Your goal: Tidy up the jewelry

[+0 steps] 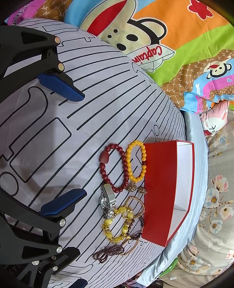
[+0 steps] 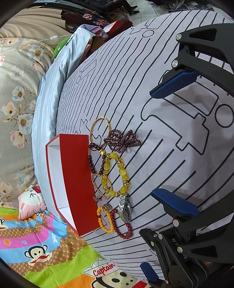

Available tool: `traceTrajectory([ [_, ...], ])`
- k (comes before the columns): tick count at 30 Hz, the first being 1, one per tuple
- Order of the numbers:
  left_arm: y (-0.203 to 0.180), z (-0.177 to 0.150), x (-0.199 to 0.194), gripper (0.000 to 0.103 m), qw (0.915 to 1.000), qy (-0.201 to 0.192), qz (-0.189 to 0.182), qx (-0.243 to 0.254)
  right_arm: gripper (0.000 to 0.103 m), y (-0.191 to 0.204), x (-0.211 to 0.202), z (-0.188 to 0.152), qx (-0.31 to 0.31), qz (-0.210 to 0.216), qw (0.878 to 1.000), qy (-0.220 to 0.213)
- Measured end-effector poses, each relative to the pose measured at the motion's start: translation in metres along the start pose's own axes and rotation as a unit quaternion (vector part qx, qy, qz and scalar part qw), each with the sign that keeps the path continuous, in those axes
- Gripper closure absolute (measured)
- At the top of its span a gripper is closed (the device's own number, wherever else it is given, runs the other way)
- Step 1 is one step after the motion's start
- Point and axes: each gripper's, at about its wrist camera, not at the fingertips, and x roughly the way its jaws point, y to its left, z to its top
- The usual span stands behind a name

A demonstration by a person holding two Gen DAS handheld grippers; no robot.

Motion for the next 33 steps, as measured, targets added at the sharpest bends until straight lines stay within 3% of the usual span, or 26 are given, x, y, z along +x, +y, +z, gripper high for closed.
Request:
traceTrajectory([
  [33, 0.0009, 0.0002, -0.0009, 0.011, 1.0000, 0.000, 0.001, 0.001, 0.007, 0.0012, 0.0013, -0.0028, 0.000, -0.002, 1.000, 0.002],
])
